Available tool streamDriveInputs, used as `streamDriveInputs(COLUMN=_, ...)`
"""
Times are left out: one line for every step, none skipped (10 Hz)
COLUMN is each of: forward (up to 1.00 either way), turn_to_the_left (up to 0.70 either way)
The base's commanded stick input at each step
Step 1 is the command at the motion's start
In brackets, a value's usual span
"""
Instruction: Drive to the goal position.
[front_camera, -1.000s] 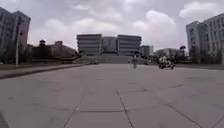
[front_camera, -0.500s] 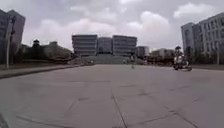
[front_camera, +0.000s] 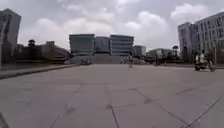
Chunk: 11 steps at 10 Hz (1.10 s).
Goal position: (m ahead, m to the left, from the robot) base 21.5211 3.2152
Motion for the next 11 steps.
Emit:
streamDriveInputs(forward=0.70, turn_to_the_left=0.00)
streamDriveInputs(forward=0.70, turn_to_the_left=0.00)
streamDriveInputs(forward=0.70, turn_to_the_left=0.00)
streamDriveInputs(forward=0.70, turn_to_the_left=0.00)
streamDriveInputs(forward=0.70, turn_to_the_left=0.00)
streamDriveInputs(forward=0.70, turn_to_the_left=0.00)
streamDriveInputs(forward=0.70, turn_to_the_left=0.00)
streamDriveInputs(forward=0.70, turn_to_the_left=0.00)
streamDriveInputs(forward=0.70, turn_to_the_left=0.00)
streamDriveInputs(forward=0.70, turn_to_the_left=0.08)
streamDriveInputs(forward=0.70, turn_to_the_left=0.14)
